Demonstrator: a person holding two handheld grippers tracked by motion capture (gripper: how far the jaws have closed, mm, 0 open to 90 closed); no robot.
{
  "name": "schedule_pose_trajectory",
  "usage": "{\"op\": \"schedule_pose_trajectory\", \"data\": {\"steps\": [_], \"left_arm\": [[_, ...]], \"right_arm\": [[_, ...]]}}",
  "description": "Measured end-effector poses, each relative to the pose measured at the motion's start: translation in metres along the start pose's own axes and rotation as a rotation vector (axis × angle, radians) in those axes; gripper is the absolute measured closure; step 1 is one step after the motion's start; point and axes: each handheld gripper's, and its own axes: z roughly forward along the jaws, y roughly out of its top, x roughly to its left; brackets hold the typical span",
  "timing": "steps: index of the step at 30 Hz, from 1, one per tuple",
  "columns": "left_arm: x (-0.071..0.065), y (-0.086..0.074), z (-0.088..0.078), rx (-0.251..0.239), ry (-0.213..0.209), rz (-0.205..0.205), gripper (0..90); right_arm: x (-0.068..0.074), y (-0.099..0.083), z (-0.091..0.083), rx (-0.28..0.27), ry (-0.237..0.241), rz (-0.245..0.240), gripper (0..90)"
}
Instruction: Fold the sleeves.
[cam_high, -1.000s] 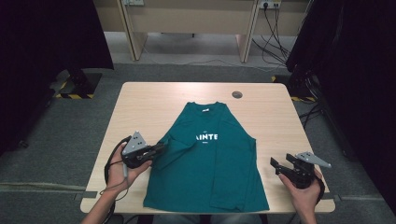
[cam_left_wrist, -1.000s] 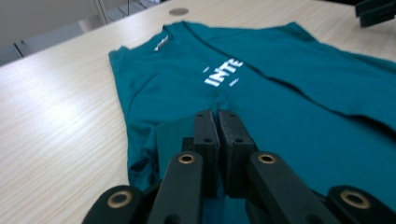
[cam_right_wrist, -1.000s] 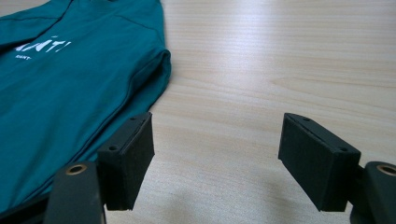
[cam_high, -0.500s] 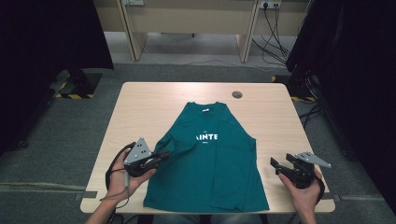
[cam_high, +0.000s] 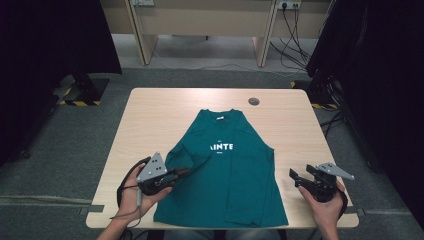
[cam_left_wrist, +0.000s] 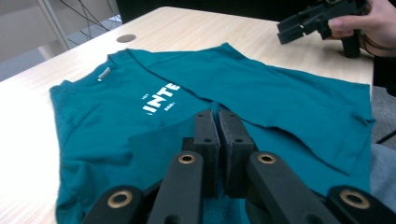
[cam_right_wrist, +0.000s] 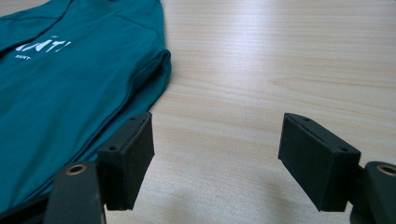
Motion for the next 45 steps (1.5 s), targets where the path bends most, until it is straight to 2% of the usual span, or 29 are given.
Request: {"op": "schedule_pose_trajectory", "data": {"steps": [1, 10, 21, 31, 37, 45], "left_arm": [[-0.004, 0.0, 0.0, -0.008, -0.004, 0.003, 86.5], [-0.011, -0.001, 0.0, -0.008, -0.021, 0.013, 86.5], [-0.029, -0.005, 0.006, 0.01, -0.072, 0.028, 86.5], [-0.038, -0.007, 0.009, 0.019, -0.099, 0.035, 86.4], [-0.045, -0.012, 0.016, 0.047, -0.129, 0.037, 86.3], [-0.049, -0.02, 0.025, 0.079, -0.149, 0.034, 86.1]], "right_arm": [[0.0, 0.0, 0.0, 0.0, 0.0, 0.0, 27.2], [0.0, 0.0, 0.0, -0.002, 0.0, -0.002, 27.2], [0.001, 0.0, 0.0, -0.001, -0.001, -0.003, 27.2], [0.001, 0.0, 0.0, -0.002, 0.0, -0.002, 27.3], [0.001, 0.0, 0.0, -0.002, 0.0, -0.002, 27.2], [0.001, 0.0, 0.0, -0.003, 0.0, -0.002, 27.2]]}}
